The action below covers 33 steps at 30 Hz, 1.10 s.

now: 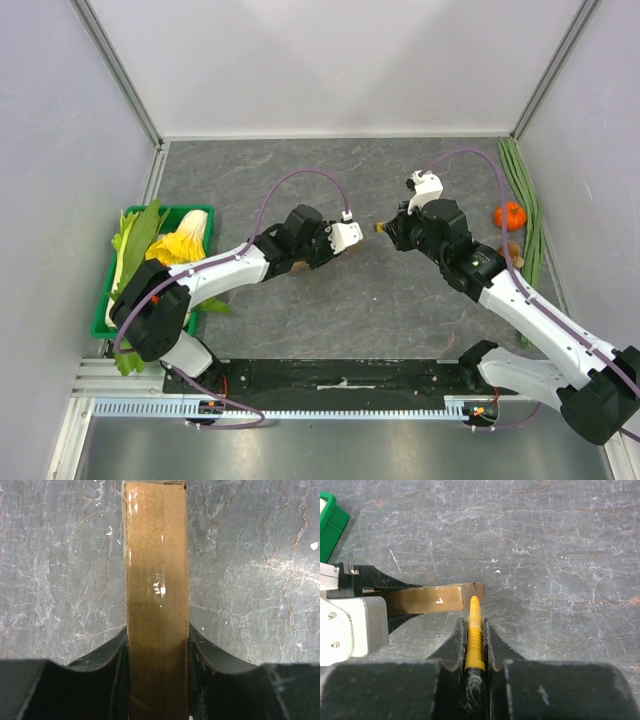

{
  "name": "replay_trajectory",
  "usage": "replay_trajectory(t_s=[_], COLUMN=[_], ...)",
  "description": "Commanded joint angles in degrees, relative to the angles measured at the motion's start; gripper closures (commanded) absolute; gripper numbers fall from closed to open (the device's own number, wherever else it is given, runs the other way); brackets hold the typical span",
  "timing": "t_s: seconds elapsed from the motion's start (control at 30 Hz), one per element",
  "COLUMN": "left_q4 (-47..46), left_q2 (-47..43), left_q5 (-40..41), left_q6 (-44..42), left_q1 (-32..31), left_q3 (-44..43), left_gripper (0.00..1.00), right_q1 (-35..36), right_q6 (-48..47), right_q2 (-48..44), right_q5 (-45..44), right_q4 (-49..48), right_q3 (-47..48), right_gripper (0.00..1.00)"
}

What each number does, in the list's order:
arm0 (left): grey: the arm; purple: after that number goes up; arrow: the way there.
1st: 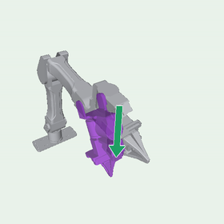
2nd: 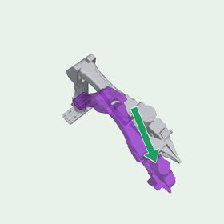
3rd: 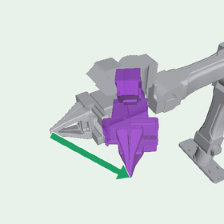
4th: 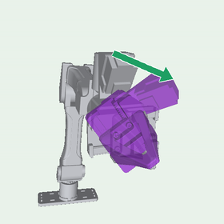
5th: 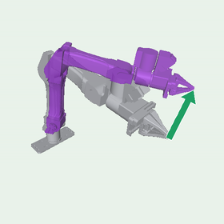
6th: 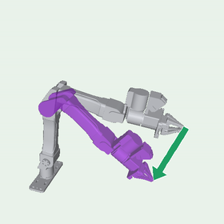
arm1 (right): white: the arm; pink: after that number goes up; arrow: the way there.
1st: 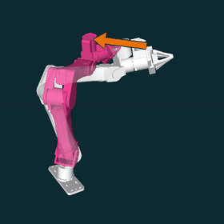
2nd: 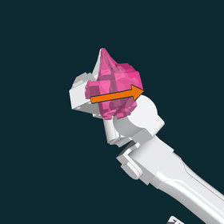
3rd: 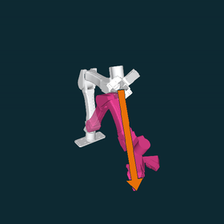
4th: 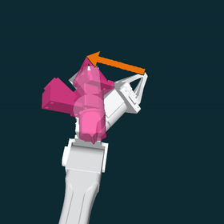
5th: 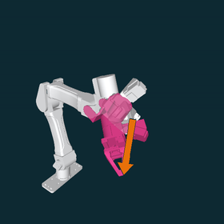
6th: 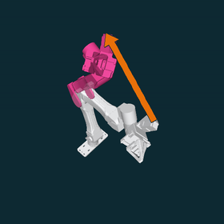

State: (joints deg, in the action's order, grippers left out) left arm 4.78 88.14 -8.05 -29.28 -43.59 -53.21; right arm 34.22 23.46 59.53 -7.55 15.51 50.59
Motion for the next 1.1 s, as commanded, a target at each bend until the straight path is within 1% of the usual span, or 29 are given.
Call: replay_trajectory(t_s=[0.0, 0.03, 0.1, 0.13, 0.2, 0.3, 0.4, 0.43, 0.53, 0.57, 0.77, 0.87, 1.07], left_q4=[3.6, 3.8, 4.4, 4.7, 6.2, 6.4, 6.4, 6.5, 6.9, 7.7, 9.5, 10.9, 11.6], left_q2=[1.5, 1.8, 2.2, 2.8, 3.6, 4.3, 4.7, 4.7, 4.8, 5.2, 5.6, 5.8, 5.9], left_q5=[0.5, -1.7, -2.1, -2.2, -2.7, -3.4, -3.4, -3.5, -3.9, -3.9, -4.9, -6.6, -7.5], left_q6=[3.7, 4.4, 6.8, 7.4, 7.9, 8.4, 8.7, 8.7, 7.9, 7.7, 6.6, 6.8, 7.3], left_q1=[-0.4, -0.4, -0.4, -0.4, -0.4, -0.4, -0.4, -0.4, -0.4, -0.4, -0.3, 0.2, 0.4], left_q3=[2.1, 2.4, 2.4, 2.3, 1.7, 1.8, 2.2, 2.2, 1.9, 1.3, 0.3, -0.3, -0.2], left_gripper=[0.61, 0.56, 0.53, 0.48, 0.46, 0.46, 0.54, 0.58, 0.65, 0.66, 0.67, 0.67, 0.67], right_q1=[-0.3, -0.3, -0.3, -0.3, -0.3, -0.3, -0.3, -0.3, -0.3, -0.3, -0.3, -0.3, -0.3], right_q6=[1.1, 1.3, 1.6, 1.8, 1.9, 2.1, 2.1, 1.9, 1.8, 1.9, 2.0, 1.8, 0.7], right_q2=[-2.5, -2.6, -3.2, -3.2, -3.2, -3.1, -3.5, -3.5, -3.5, -3.5, -2.1, -1.2, -1.4], right_q5=[1.3, 1.8, 2.3, 2.4, 2.3, 2.3, 2.2, 2.1, 2.1, 2.2, 1.1, 0.3, -0.7], right_q4=[-4.7, -4.8, -5.2, -5.4, -5.8, -6.2, -7.3, -7.8, -9.6, -11.1, -17.3, -18.2, -19.7], right_q3=[-2.9, -3.6, -4.4, -4.7, -5.0, -5.1, -5.1, -5.4, -5.9, -6.2, -8.4, -8.7, -9.1], right_gripper=[1.0, 1.0, 1.0, 1.0, 1.0, 1.0, 1.0, 1.0, 1.0, 1.0, 1.0, 1.0, 1.0])
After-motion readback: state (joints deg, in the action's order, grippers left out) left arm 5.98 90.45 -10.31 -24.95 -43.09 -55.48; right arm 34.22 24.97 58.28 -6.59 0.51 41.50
